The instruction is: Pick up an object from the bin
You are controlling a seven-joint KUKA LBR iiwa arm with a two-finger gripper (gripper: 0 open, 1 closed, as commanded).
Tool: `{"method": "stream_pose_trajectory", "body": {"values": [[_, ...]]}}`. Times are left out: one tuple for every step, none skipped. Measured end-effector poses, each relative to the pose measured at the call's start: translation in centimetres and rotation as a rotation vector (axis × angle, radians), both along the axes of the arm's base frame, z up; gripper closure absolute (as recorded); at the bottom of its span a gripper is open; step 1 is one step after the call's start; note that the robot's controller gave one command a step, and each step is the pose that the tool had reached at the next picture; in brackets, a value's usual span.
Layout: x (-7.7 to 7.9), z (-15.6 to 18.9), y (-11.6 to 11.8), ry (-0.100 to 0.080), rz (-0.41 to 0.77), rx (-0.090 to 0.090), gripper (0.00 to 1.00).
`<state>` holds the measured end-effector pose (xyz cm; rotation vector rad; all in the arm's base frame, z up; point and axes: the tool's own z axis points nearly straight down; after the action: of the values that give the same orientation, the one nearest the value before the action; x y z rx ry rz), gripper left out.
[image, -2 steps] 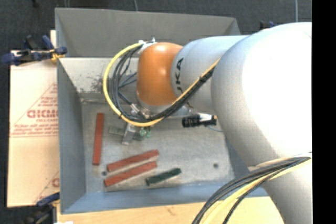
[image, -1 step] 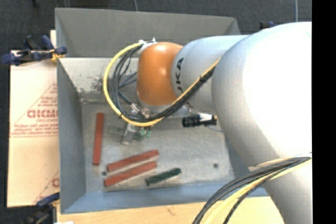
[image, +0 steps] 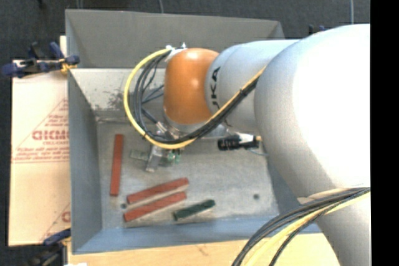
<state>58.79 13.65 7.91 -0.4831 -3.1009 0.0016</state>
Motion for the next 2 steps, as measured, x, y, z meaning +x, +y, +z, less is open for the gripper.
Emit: {"method": "stream_pose_trajectory", "body": {"values": [[-0.1, 2.2, 0.0, 0.004, 0.0, -0.001, 1.0], [0.1, 4.4, 0.0, -0.005, 0.0, 0.002, 1.0]]}}
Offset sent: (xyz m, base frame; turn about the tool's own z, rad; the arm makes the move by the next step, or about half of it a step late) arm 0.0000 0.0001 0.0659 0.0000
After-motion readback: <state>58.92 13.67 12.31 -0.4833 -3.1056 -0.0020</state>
